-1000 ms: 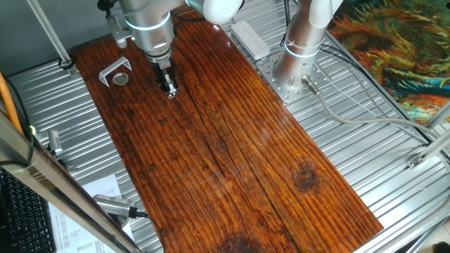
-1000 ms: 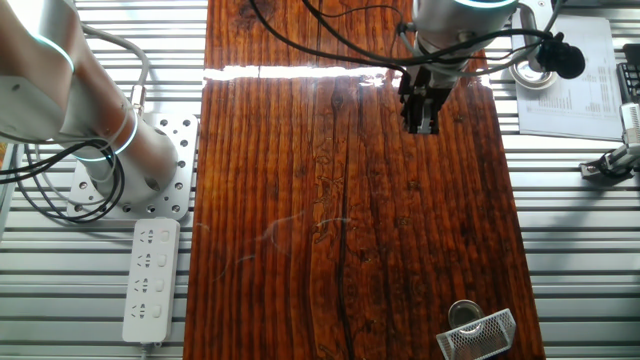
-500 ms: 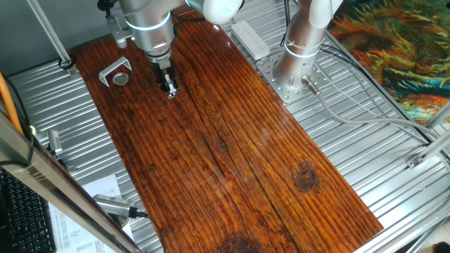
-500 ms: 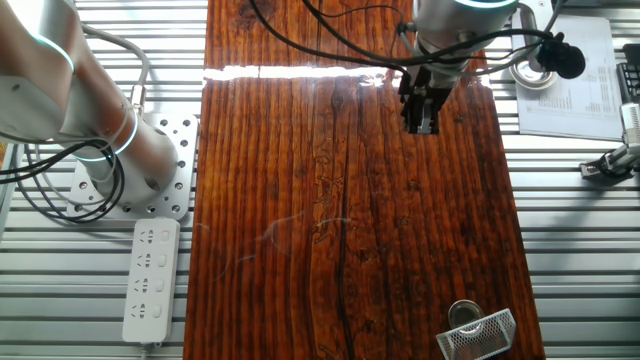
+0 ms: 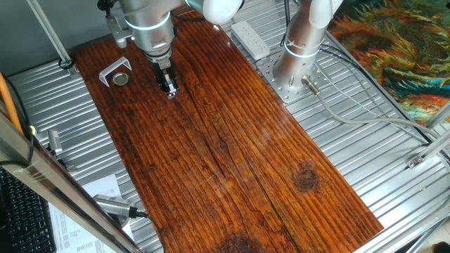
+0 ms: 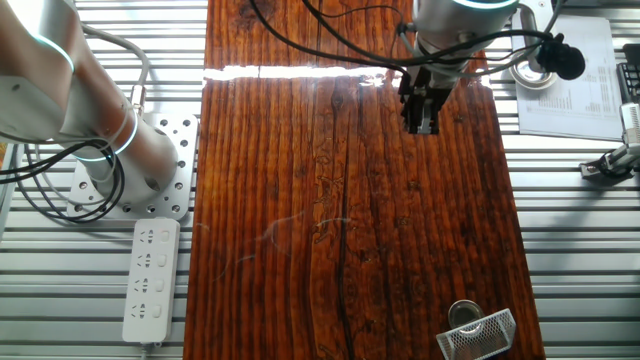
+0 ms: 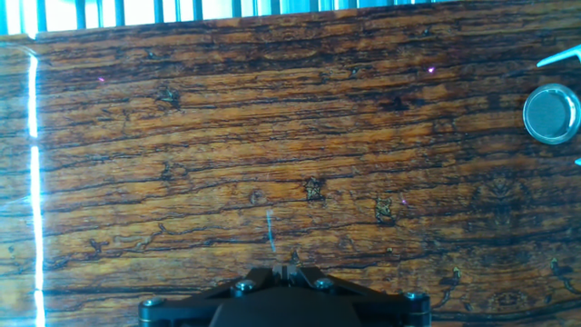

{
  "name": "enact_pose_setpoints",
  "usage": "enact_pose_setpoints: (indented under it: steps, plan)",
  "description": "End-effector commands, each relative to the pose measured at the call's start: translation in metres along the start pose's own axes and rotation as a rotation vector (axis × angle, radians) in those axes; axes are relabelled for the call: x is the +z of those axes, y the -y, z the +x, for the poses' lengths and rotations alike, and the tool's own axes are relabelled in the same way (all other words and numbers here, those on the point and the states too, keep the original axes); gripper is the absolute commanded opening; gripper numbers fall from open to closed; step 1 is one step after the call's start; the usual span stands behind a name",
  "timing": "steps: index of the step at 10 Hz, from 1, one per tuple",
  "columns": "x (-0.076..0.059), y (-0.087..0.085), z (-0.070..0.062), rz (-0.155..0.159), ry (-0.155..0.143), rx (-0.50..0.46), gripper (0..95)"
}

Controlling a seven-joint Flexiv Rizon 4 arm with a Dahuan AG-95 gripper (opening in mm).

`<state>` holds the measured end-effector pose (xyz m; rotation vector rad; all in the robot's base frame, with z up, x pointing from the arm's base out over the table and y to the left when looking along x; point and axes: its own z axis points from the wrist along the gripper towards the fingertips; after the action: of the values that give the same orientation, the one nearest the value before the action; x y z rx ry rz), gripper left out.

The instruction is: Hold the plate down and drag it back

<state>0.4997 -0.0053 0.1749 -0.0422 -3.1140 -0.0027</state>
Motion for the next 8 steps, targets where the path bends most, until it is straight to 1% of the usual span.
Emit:
enact_pose_setpoints:
  steps: [1, 4, 8]
  plan:
    - [-0.0004, -0.0001, -0.0001, -0.001, 0.0, -0.001, 0.0]
    - [-0.0022, -0.0011, 0.0008, -0.002, -0.001, -0.014, 0.0]
    - [-0.0059, -0.003, 0.0029, 0.004, -0.012, -0.046, 0.0]
